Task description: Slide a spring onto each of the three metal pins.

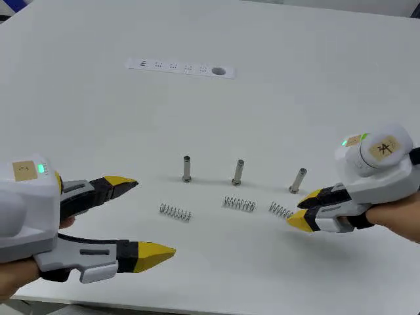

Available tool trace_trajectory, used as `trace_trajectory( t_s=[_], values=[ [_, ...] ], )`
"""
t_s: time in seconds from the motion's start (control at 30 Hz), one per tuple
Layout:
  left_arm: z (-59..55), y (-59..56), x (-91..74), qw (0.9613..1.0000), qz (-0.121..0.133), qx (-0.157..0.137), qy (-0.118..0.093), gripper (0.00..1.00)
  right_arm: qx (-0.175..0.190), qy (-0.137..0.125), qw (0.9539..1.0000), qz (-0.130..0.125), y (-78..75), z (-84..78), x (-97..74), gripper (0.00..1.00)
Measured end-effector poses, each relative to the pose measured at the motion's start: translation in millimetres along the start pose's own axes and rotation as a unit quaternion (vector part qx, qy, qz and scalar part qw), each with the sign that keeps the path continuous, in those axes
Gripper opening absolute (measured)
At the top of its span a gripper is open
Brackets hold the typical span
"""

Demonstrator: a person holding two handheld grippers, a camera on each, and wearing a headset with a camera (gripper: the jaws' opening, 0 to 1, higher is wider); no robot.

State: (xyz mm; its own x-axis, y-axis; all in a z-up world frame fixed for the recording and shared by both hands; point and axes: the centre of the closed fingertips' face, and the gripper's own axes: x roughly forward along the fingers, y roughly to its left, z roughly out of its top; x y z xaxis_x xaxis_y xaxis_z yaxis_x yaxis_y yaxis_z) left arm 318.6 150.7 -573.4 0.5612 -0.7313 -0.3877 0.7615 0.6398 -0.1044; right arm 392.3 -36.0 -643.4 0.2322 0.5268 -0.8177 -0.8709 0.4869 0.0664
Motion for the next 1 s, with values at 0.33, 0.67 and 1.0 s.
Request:
trace_trajectory(
  t_s=[0.33,0.67,1.0],
  values=[
    [-0.9,-0.5,1.5,1.0,-0.003,0.001,0.003,0.76,-0.022,0.023,0.9995,0.001,-3.1,-8.8,7.4,0.2],
    [-0.6,-1.6,3.7,1.0,-0.007,0.002,0.005,0.75,-0.026,0.035,0.999,0.007,-8.3,-14.5,12.4,0.17],
    [-0.7,-3.4,4.7,0.9999,-0.012,0.007,0.009,0.74,-0.046,0.045,0.9979,0.006,-9.8,-17.0,13.6,0.13]
  ],
)
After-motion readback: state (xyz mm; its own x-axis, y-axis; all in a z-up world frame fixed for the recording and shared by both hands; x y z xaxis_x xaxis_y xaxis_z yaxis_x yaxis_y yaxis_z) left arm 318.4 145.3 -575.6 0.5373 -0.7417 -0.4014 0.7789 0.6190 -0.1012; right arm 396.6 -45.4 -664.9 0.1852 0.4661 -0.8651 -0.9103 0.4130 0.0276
